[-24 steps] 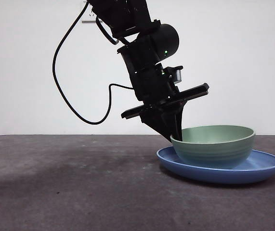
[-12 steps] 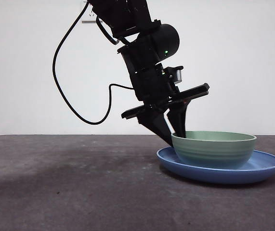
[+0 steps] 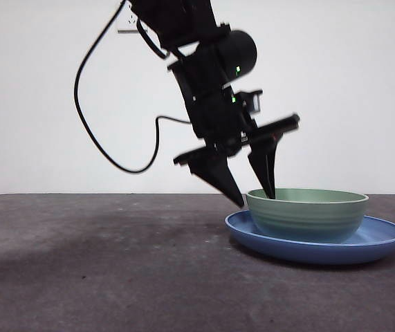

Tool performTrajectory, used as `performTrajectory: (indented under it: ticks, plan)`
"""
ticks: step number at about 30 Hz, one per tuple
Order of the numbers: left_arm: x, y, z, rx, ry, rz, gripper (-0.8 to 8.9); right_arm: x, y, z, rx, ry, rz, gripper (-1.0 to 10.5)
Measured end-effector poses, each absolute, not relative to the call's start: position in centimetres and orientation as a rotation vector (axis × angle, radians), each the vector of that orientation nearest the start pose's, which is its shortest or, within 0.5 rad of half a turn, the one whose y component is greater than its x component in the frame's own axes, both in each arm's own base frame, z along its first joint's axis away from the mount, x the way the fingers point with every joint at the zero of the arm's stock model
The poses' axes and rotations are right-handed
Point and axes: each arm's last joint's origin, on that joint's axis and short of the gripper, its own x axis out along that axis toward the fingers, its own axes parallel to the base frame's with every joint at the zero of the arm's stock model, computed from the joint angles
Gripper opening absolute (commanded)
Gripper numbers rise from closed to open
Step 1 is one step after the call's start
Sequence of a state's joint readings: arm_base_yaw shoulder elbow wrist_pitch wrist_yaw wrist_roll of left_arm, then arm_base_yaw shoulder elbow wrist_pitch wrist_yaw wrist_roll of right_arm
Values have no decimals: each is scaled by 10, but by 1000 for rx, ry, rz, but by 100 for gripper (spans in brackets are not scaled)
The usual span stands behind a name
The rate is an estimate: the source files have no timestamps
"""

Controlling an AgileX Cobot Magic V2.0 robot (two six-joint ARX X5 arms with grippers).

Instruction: Place the green bowl on the blue plate

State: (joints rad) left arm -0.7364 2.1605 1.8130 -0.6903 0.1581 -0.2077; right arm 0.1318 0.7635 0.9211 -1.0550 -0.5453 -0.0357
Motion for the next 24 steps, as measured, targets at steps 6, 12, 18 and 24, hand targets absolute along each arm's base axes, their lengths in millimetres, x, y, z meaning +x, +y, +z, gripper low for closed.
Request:
performTrajectory:
  ticks: [6,12,18,24]
  plan:
    - [329,-295,278,98,981,-722,253,116,31,311,156,883,646,391]
    - [309,-254,353,40,807,-726,253,116,31,311,156,883,646,391]
    - [274,-215,406,30,729,-726,252,116,31,311,156,883,646,391]
    - [234,-178,426,34,645,-731,252,117,31,311,155,883,646,391]
